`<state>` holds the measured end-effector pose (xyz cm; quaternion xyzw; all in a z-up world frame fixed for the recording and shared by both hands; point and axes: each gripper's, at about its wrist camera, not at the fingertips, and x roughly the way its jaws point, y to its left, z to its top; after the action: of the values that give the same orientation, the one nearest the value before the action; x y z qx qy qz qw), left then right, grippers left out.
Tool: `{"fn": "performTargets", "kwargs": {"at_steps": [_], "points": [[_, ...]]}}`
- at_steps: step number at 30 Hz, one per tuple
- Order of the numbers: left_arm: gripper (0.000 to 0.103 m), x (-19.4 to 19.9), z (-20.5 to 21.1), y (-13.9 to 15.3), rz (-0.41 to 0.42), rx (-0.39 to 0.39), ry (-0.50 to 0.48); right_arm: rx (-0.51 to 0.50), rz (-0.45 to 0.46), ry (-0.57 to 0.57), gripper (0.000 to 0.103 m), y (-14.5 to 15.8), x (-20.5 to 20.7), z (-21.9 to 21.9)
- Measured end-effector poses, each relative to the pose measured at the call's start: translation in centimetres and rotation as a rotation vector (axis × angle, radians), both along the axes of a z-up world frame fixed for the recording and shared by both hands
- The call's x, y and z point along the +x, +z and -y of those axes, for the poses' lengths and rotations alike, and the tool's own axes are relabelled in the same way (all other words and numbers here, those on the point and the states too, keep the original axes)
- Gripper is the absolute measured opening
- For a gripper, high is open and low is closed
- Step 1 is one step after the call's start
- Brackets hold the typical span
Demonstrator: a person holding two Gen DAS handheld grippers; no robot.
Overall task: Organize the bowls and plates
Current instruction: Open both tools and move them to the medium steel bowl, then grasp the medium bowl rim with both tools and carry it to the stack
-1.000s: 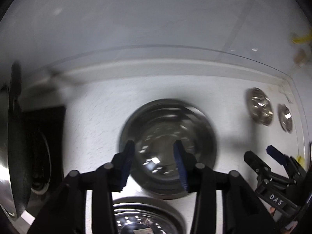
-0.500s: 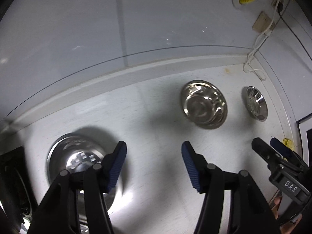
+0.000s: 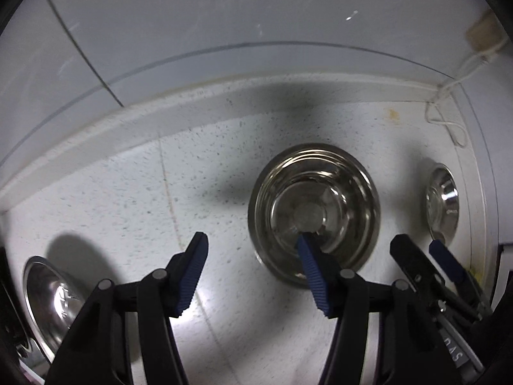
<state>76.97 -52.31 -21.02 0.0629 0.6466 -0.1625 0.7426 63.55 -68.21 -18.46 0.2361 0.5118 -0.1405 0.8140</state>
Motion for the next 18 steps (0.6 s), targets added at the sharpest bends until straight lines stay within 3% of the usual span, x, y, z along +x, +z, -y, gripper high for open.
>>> {"fn": "performTargets", "kwargs": {"at_steps": [7, 8, 9, 10, 11, 12, 14, 16, 18], "points": [[0.056, 1.4, 0.6, -2.9, -0.073, 0.003, 0.066, 0.114, -0.033, -0.030, 0.085, -3.5, 1.2, 1.4], [0.055, 1.5, 0.7, -3.1, -0.078, 0.005, 0.067, 0.125, -0.038, -0.032, 0.079, -3.8, 1.3, 1.5], [0.045, 1.6, 1.0, -3.3, -0.079, 0.012, 0.065, 0.136, -0.044, -0.033, 0.074, -4.2, 1.4, 1.6], [0.036, 1.6, 1.3, -3.6, -0.083, 0.017, 0.059, 0.144, -0.049, -0.032, 0.061, -4.6, 1.6, 1.7], [0.016, 1.6, 1.4, -3.9, -0.098, 0.012, 0.054, 0.147, -0.055, -0.032, 0.048, -4.9, 1.7, 1.7], [0.011, 1.7, 1.8, -4.4, -0.113, 0.011, 0.056, 0.147, -0.061, -0.028, 0.040, -5.2, 1.8, 1.6], [0.011, 1.6, 2.0, -4.8, -0.130, -0.010, 0.057, 0.174, -0.068, -0.013, 0.019, -5.7, 2.1, 1.3], [0.011, 1.3, 2.3, -4.7, -0.131, -0.010, 0.048, 0.186, -0.077, -0.004, 0.008, -5.6, 2.1, 0.7], [0.011, 0.9, 2.3, -4.6, -0.124, -0.012, 0.050, 0.144, -0.093, 0.006, 0.009, -5.2, 2.2, 0.0]]}}
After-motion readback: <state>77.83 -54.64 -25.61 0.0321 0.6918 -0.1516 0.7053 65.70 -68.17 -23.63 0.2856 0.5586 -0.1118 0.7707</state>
